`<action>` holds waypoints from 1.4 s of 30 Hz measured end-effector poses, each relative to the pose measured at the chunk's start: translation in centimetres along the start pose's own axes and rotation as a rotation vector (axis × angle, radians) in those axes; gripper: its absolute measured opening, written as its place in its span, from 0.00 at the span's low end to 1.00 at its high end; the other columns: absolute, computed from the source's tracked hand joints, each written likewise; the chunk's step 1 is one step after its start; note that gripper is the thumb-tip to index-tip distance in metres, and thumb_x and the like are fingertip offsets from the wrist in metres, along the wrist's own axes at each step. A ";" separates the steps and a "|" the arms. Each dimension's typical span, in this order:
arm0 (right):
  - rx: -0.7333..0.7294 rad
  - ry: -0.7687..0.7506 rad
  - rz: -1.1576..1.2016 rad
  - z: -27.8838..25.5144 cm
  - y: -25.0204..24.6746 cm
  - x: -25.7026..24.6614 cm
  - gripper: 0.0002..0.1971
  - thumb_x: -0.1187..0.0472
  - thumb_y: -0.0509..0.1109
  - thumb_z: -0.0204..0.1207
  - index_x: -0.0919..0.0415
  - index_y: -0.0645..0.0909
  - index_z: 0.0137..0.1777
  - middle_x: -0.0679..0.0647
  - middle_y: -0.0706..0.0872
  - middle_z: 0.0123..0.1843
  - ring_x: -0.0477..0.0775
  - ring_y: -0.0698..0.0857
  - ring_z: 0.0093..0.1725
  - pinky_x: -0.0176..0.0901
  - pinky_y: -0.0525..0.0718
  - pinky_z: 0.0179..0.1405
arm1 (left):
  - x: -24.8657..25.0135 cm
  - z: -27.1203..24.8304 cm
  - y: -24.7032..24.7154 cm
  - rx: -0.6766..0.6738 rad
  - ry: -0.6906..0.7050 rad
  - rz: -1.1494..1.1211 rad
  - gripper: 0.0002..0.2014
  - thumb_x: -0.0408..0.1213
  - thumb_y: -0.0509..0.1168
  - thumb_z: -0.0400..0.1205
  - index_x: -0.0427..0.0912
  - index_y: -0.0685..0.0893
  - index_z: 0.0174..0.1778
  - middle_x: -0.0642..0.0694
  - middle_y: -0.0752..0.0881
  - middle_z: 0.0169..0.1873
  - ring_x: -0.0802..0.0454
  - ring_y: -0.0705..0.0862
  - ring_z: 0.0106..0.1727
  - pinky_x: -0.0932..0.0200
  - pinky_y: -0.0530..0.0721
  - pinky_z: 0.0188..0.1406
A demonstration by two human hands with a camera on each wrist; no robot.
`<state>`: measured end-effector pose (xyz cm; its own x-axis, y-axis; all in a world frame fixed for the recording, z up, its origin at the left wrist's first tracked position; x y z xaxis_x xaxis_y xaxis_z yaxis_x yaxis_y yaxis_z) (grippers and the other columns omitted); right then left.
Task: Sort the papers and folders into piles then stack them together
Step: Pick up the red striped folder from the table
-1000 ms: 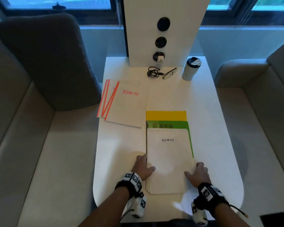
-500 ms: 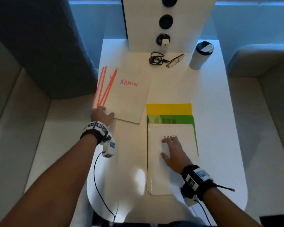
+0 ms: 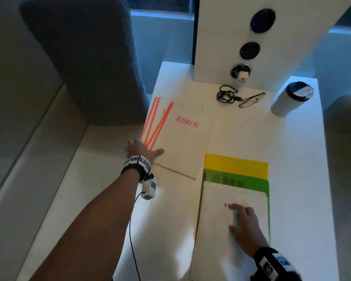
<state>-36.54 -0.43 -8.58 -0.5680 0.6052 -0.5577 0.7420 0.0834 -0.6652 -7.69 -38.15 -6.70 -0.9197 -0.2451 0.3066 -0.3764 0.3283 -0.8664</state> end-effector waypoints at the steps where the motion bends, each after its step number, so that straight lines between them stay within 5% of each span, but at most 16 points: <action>1: 0.004 0.001 0.007 0.0 0.1 0.1 0.34 0.69 0.77 0.68 0.45 0.74 0.72 0.51 0.72 0.63 0.59 0.75 0.67 0.57 0.76 0.75 | -0.1 0.0 0.0 0.002 -0.005 -0.008 0.62 0.75 0.81 0.51 0.35 0.73 0.72 0.33 0.77 0.72 0.31 0.74 0.75 0.34 0.79 0.73; 5: 0.005 0.012 0.006 0.2 0.4 0.2 0.34 0.70 0.76 0.67 0.45 0.74 0.71 0.50 0.71 0.63 0.60 0.75 0.68 0.58 0.74 0.76 | -0.7 -0.3 0.0 0.010 -0.025 -0.169 0.58 0.66 0.87 0.48 0.34 0.74 0.66 0.37 0.83 0.62 0.36 0.82 0.65 0.40 0.87 0.62; 8: -0.004 -0.006 -0.040 0.0 0.0 0.0 0.32 0.68 0.77 0.68 0.45 0.74 0.71 0.49 0.71 0.62 0.60 0.75 0.68 0.57 0.75 0.76 | -2.3 -1.9 1.0 -0.166 -0.082 -0.486 0.41 0.53 0.91 0.53 0.41 0.84 0.58 0.45 0.92 0.51 0.42 0.91 0.52 0.45 0.93 0.52; 12: 0.046 -0.037 -0.053 -0.5 -0.7 -0.9 0.25 0.62 0.82 0.69 0.50 0.79 0.65 0.52 0.75 0.61 0.63 0.78 0.66 0.56 0.77 0.71 | -5.7 -6.8 1.9 -0.454 -0.125 -0.793 0.28 0.42 0.89 0.62 0.42 0.91 0.58 0.41 0.96 0.52 0.39 0.95 0.53 0.39 0.92 0.58; 15: 0.099 -0.049 0.083 -1.2 -1.0 -3.2 0.24 0.42 0.80 0.70 0.49 0.81 0.63 0.48 0.79 0.61 0.54 0.82 0.63 0.53 0.85 0.63 | -9.1 -11.4 1.0 -0.547 -0.161 -0.996 0.30 0.35 0.88 0.63 0.37 0.90 0.61 0.34 0.94 0.56 0.31 0.92 0.60 0.31 0.88 0.64; 18: -0.004 0.050 0.373 -2.2 0.0 -7.5 0.38 0.24 0.71 0.66 0.49 0.79 0.69 0.45 0.83 0.63 0.46 0.84 0.64 0.51 0.85 0.64 | -12.9 -16.7 0.4 -0.577 -0.159 -1.022 0.39 0.42 0.92 0.51 0.33 0.91 0.59 0.32 0.93 0.55 0.37 0.93 0.56 0.44 0.93 0.54; 21: -0.143 0.135 0.687 -3.1 2.5 -11.4 0.34 0.34 0.77 0.71 0.51 0.78 0.72 0.47 0.88 0.64 0.49 0.88 0.64 0.56 0.85 0.68 | -15.0 -22.6 0.4 -0.674 -0.054 -0.924 0.40 0.38 0.92 0.52 0.32 0.89 0.61 0.39 0.96 0.48 0.50 0.94 0.45 0.59 0.91 0.41; 25: -0.012 0.212 0.807 -3.7 4.6 -11.8 0.45 0.41 0.92 0.51 0.56 0.80 0.67 0.52 0.94 0.58 0.56 0.94 0.55 0.61 0.92 0.57 | -13.8 -28.4 0.0 -0.795 0.202 -0.677 0.34 0.25 0.84 0.68 0.53 0.78 0.64 0.86 0.86 0.46 0.82 0.86 0.49 0.79 0.82 0.48; 26: 0.041 0.184 0.789 -4.2 4.5 -11.8 0.45 0.42 0.93 0.49 0.56 0.80 0.66 0.53 0.94 0.57 0.56 0.94 0.54 0.61 0.92 0.55 | -14.1 -28.7 0.3 -0.800 0.259 -0.634 0.36 0.28 0.85 0.68 0.53 0.77 0.68 0.87 0.84 0.50 0.83 0.85 0.53 0.80 0.82 0.50; 30: 0.145 0.044 0.795 -8.1 2.0 -13.4 0.30 0.53 0.90 0.61 0.53 0.84 0.63 0.52 0.95 0.57 0.55 0.94 0.54 0.59 0.92 0.55 | -15.9 -27.4 2.1 -0.650 0.335 -0.602 0.44 0.38 0.88 0.61 0.45 0.81 0.75 0.58 0.92 0.60 0.57 0.91 0.62 0.62 0.89 0.60; 32: 0.141 -0.049 0.850 -10.1 0.8 -14.5 0.24 0.63 0.85 0.70 0.55 0.85 0.66 0.53 0.95 0.57 0.55 0.94 0.57 0.59 0.91 0.57 | -14.8 -27.1 1.4 -0.537 0.366 -0.626 0.39 0.30 0.85 0.62 0.48 0.83 0.72 0.55 0.93 0.60 0.57 0.92 0.60 0.59 0.90 0.59; 36: 0.198 -0.142 0.858 -13.0 -0.8 -14.9 0.21 0.71 0.82 0.72 0.59 0.86 0.65 0.53 0.96 0.56 0.53 0.94 0.56 0.45 0.92 0.53 | -10.9 -27.5 0.1 -0.430 0.386 -0.671 0.29 0.16 0.70 0.68 0.51 0.87 0.58 0.59 0.94 0.41 0.62 0.90 0.38 0.68 0.84 0.29; 39: 0.230 -0.153 0.859 -14.0 -0.9 -14.5 0.21 0.71 0.82 0.71 0.60 0.86 0.63 0.52 0.96 0.54 0.51 0.94 0.55 0.37 0.91 0.48 | -9.6 -27.5 0.5 -0.430 0.352 -0.709 0.27 0.14 0.65 0.70 0.42 0.86 0.62 0.51 0.93 0.43 0.50 0.90 0.41 0.68 0.84 0.29; 42: 0.211 -0.165 0.834 -14.0 -0.1 -13.2 0.25 0.73 0.82 0.71 0.56 0.83 0.67 0.51 0.95 0.57 0.48 0.93 0.57 0.38 0.91 0.50 | -8.9 -28.4 0.8 -0.451 0.385 -0.677 0.31 0.17 0.63 0.69 0.46 0.85 0.66 0.47 0.93 0.51 0.46 0.91 0.49 0.64 0.88 0.36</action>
<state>-24.14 2.66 5.86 0.0739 0.2795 -0.9573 0.8663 -0.4935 -0.0772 -3.01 -9.82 1.07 -0.4284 -0.2199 0.8764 -0.7845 0.5718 -0.2400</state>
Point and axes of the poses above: each hand's wrist, its own z-axis towards the middle knuckle, its own y-axis out of the palm, x = y × z, the point moved 9 cm from there along z, towards the middle knuckle
